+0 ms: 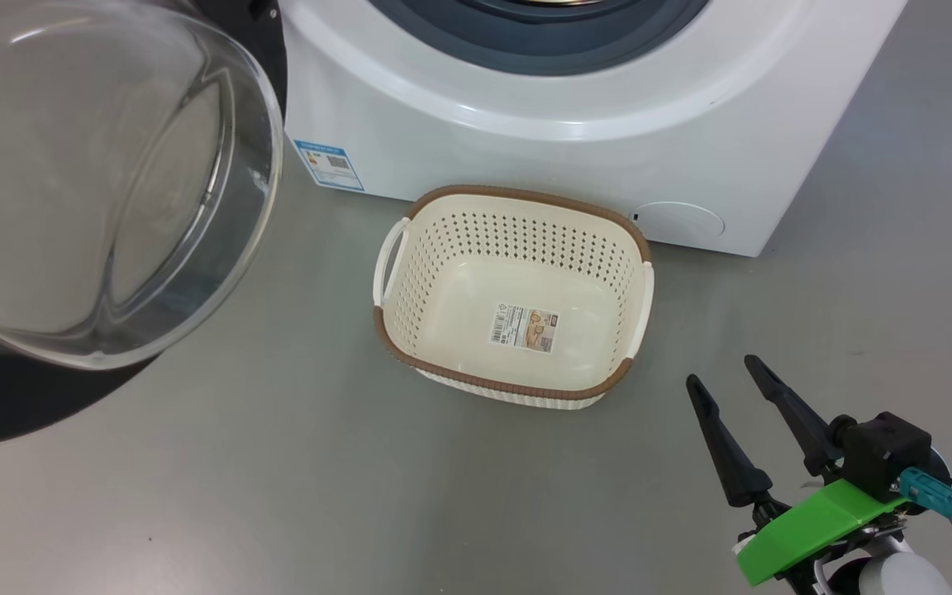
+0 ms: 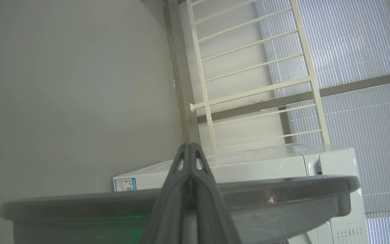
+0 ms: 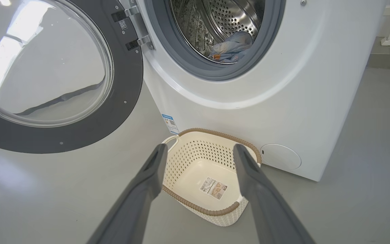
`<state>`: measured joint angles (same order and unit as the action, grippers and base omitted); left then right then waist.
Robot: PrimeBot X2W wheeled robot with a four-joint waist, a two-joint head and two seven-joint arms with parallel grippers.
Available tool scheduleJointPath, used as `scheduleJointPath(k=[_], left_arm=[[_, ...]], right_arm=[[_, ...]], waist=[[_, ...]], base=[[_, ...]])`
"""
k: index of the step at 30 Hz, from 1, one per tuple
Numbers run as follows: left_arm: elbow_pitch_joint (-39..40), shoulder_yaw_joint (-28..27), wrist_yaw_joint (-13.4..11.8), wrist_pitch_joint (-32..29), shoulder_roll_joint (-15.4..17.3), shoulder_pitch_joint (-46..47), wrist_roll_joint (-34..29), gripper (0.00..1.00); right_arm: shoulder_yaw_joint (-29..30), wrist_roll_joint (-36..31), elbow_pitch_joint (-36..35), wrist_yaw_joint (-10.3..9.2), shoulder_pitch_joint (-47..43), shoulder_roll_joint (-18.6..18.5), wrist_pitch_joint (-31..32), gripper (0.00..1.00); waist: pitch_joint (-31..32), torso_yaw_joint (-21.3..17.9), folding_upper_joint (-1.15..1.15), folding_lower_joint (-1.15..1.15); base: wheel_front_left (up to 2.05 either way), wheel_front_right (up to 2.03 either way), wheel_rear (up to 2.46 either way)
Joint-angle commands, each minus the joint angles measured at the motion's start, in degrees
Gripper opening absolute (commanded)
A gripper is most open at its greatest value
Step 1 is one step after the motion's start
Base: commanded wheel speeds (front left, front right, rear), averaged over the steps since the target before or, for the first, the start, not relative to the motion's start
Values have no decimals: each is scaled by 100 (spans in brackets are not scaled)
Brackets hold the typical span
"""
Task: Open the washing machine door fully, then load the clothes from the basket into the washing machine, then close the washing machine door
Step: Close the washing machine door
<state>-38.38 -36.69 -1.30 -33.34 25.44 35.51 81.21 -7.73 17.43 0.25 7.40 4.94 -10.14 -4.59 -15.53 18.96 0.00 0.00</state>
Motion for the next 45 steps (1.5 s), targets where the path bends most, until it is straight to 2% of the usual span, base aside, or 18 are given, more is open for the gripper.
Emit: scheduleJointPath(k=[1,13,19,20,25,31,36,45], left_arm=[[198,101,-54,-261,141,-90,10,0],[1188,62,-532,-1440,-4,-556,558,0],[1909,142,-921,-2311,-149,-935,956,0],[1909,142,-921,-2311,-149,-935,956,0],[2706,225,-1138,-3004,-337,-1317,1318,0],[3715,346,-1264,-3634,-609,-1871,1643,0],[4341,491,-1335,-3828,-954,-2240,1764,0],[4851,826,-1122,-3794,-1846,-2465,1992,0]], right_arm=[[-168,38,-120,9,158,-35,-1,100],[-217,138,-22,9,158,-67,-47,100],[-253,181,51,9,133,-35,-67,100],[-253,181,51,9,133,-35,-67,100],[-294,232,135,9,142,-3,-104,100],[-311,292,219,9,118,41,-195,100],[-294,326,288,9,76,71,-273,100],[-350,399,425,9,136,168,-411,100]], waist=[[-6,-4,0,0],[24,28,0,0],[105,83,0,0],[105,83,0,0],[177,59,0,0],[250,-63,0,0],[277,-151,0,0],[315,-523,0,0]], base=[[0,0,0],[0,0,0],[0,0,0],[0,0,0],[0,0,0],[0,0,0],[0,0,0],[0,0,0]])
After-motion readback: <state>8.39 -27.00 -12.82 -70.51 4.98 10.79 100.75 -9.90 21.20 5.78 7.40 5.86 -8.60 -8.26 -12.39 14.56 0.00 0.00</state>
